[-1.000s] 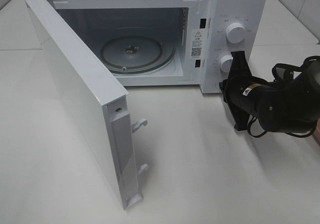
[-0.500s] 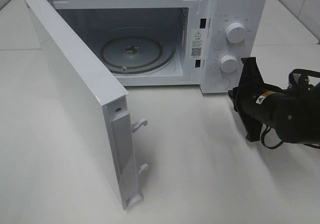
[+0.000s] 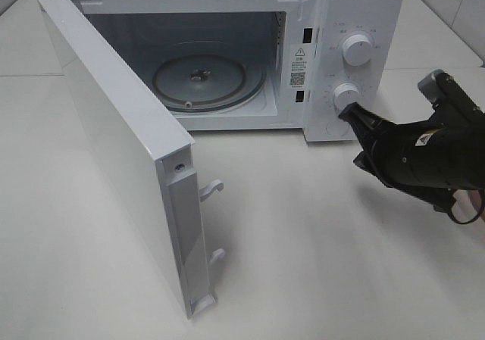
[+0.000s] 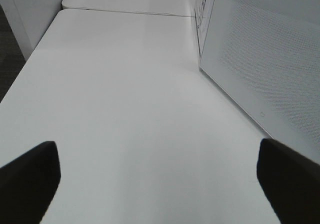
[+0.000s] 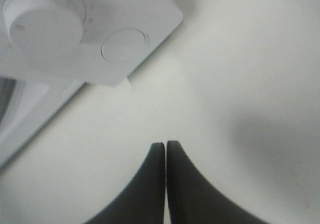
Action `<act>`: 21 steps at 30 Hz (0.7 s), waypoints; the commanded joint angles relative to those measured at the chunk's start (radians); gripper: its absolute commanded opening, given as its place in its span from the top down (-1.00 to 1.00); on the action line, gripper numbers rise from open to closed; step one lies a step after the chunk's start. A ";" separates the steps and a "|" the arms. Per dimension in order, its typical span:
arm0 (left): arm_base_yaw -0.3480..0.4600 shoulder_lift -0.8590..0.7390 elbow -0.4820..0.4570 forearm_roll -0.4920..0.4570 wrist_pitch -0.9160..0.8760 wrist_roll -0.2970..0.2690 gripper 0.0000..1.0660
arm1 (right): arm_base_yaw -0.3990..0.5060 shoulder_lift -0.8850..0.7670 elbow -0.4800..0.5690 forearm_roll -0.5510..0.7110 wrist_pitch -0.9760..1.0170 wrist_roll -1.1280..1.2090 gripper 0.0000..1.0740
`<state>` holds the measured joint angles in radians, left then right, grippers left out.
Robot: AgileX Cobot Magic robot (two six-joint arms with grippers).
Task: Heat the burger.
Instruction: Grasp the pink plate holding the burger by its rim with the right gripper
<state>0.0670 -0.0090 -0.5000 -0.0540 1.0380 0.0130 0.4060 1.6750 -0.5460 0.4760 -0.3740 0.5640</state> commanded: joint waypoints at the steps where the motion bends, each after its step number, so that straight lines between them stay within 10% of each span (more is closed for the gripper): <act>1: -0.001 -0.012 0.002 -0.003 -0.002 -0.002 -0.92 | 0.001 -0.074 0.001 0.053 0.207 -0.374 1.00; 15: -0.001 -0.012 0.002 -0.003 -0.002 -0.002 -0.92 | 0.001 -0.150 -0.026 0.046 0.681 -0.926 1.00; 21: -0.001 -0.012 0.002 -0.003 -0.002 -0.002 -0.92 | 0.001 -0.150 -0.094 -0.058 0.824 -0.926 0.05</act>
<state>0.0670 -0.0090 -0.5000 -0.0540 1.0380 0.0130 0.4060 1.5320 -0.6360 0.4340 0.4270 -0.3440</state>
